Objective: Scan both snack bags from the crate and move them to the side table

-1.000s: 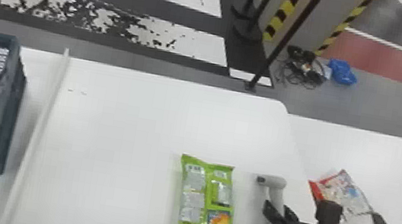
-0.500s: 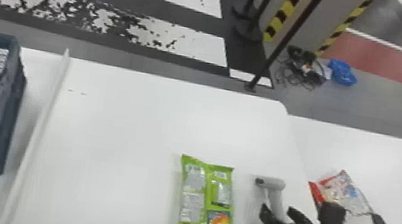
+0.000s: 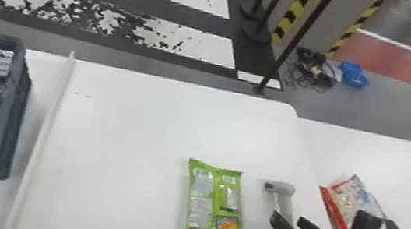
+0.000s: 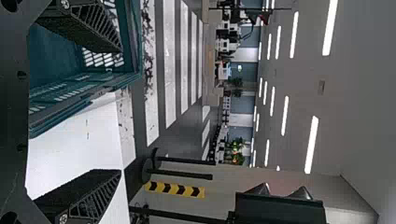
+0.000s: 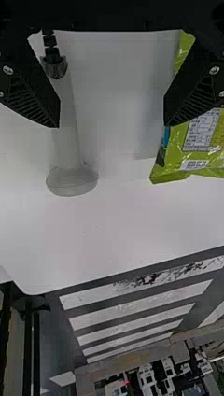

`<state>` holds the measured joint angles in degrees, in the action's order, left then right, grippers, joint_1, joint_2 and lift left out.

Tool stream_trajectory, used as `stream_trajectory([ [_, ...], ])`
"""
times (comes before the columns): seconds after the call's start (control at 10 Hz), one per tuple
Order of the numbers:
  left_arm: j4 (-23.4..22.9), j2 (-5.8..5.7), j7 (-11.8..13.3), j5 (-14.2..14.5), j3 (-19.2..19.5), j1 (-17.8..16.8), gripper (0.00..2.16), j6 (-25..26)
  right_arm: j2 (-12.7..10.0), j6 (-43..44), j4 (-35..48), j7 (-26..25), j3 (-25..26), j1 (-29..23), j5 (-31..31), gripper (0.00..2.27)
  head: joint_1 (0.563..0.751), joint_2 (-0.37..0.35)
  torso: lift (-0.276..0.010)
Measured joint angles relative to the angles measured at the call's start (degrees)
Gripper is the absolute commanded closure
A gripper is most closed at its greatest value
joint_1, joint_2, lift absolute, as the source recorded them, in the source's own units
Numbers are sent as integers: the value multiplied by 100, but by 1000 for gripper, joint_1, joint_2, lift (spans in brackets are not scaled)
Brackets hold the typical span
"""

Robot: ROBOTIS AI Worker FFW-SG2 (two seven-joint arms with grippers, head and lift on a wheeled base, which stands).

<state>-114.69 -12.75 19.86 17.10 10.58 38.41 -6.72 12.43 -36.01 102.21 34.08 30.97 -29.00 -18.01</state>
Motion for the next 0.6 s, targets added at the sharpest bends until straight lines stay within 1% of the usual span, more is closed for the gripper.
stream_trajectory([
  [0.3,-8,-42,7,-5,26,2,70,-8,25,-1553,361,372,-2,144,-190,110,695,-197,-29],
  [0.4,-9,-43,20,-5,27,16,70,-25,71,-2036,371,456,-74,318,-134,110,695,-176,-29],
  [0.6,-9,-44,28,-5,15,28,70,-48,147,-2519,106,654,-314,771,135,113,695,-154,-29],
])
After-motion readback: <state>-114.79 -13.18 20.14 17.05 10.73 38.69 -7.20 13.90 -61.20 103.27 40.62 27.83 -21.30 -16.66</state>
